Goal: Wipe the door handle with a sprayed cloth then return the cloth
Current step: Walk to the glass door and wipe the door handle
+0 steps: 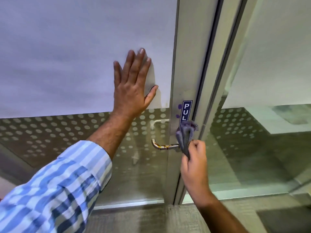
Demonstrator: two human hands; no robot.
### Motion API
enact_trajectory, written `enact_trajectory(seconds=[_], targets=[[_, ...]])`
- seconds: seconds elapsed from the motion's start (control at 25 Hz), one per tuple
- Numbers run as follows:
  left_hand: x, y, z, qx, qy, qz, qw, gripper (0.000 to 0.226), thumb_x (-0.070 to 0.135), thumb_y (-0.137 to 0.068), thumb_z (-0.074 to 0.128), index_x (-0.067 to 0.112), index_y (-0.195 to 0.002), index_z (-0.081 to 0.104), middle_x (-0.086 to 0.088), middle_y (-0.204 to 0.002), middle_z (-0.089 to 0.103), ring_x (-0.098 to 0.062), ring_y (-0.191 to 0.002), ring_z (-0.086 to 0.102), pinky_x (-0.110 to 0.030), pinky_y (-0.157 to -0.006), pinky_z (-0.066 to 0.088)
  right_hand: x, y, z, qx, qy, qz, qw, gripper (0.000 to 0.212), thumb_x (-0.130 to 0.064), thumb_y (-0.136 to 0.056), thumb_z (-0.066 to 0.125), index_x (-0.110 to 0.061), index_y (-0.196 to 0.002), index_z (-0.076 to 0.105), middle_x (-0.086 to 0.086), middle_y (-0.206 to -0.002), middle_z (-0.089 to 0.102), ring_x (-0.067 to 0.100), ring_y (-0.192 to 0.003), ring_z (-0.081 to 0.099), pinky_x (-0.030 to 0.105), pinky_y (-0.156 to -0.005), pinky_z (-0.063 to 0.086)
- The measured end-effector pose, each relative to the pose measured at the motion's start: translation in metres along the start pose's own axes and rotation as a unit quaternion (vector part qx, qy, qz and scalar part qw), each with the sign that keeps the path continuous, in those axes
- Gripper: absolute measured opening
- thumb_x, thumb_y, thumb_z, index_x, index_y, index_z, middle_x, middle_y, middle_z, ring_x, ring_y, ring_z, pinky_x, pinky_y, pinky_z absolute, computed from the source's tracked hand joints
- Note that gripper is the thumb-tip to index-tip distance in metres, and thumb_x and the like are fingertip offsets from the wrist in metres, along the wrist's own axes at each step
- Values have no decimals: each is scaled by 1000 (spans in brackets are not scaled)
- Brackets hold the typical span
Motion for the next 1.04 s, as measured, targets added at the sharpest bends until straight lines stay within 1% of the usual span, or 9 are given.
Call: enact_trajectory(seconds=[0.08, 0.16, 0.32, 0.4, 0.48, 0.52, 0.64, 0.84, 1.04], targets=[[-3, 1, 7, 21, -4, 5, 1000, 78, 57, -106, 53, 16, -169, 31, -10, -176, 28, -35, -164, 21, -62, -132, 10, -9, -2, 15, -41, 119, -24, 992, 50, -6, -86, 56, -4, -135, 63, 1, -113, 48, 21, -102, 57, 39, -95, 54], [-4, 1, 10, 40, -11, 1, 999, 75, 57, -107, 51, 16, -168, 34, -11, -174, 33, -35, -162, 25, -62, -131, 13, -16, -4, 35, -95, 227, -57, 968, 66, -10, -85, 67, -7, -150, 56, 9, -117, 57, 31, -106, 62, 46, -92, 57], [-1, 3, 17, 71, -40, -11, 997, 68, 51, -109, 51, 17, -166, 38, -10, -171, 42, -34, -159, 29, -65, -128, 20, -24, -6, 75, -183, 328, -122, 919, 75, -28, -86, 69, -12, -156, 48, 7, -125, 59, 31, -109, 60, 49, -89, 51], [0, 7, 21, 75, -43, -28, 996, 65, 48, -110, 51, 17, -165, 40, -9, -170, 45, -33, -158, 30, -65, -127, 20, -21, -13, 81, -183, 339, -150, 911, 76, -39, -82, 71, -14, -151, 50, 8, -143, 54, 31, -128, 54, 53, -102, 44], [1, 11, 23, 77, -53, -33, 995, 63, 47, -110, 51, 17, -164, 41, -9, -168, 48, -34, -157, 32, -67, -125, 23, -13, -22, 83, -199, 332, -177, 905, 76, -40, -85, 66, -16, -154, 46, 10, -168, 37, 30, -156, 35, 62, -122, 32], [1, 12, 24, 78, -54, -34, 995, 63, 46, -109, 51, 16, -164, 42, -10, -167, 48, -34, -157, 33, -68, -124, 24, -9, -24, 85, -217, 327, -192, 899, 78, -39, -88, 64, -17, -159, 41, 10, -174, 29, 30, -162, 27, 63, -127, 26], [1, 12, 28, 77, -66, -39, 994, 64, 47, -108, 52, 16, -164, 42, -11, -167, 48, -36, -156, 32, -69, -124, 23, -2, -23, 90, -256, 303, -228, 889, 81, -36, -96, 59, -20, -168, 26, 8, -175, 30, 31, -163, 28, 57, -130, 26], [0, 12, 31, 81, -83, -45, 992, 68, 49, -107, 54, 16, -164, 39, -14, -166, 44, -39, -155, 31, -69, -125, 19, 22, -35, 73, -269, 295, -279, 873, 72, -33, -95, 57, -13, -162, 40, 9, -158, 55, 30, -146, 52, 50, -126, 36], [-1, 12, 32, 93, -87, -44, 991, 68, 49, -106, 54, 15, -163, 39, -17, -164, 45, -41, -154, 32, -69, -124, 19, 56, -37, 43, -238, 296, -334, 863, 72, -23, -94, 57, -17, -164, 40, 6, -167, 47, 27, -156, 42, 52, -129, 32]])
Point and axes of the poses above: each hand's wrist, its own y-axis away from the middle knuckle, its own z-axis out of the palm, x = y × z, the point moved 4 cm from there along -y, towards the middle knuckle
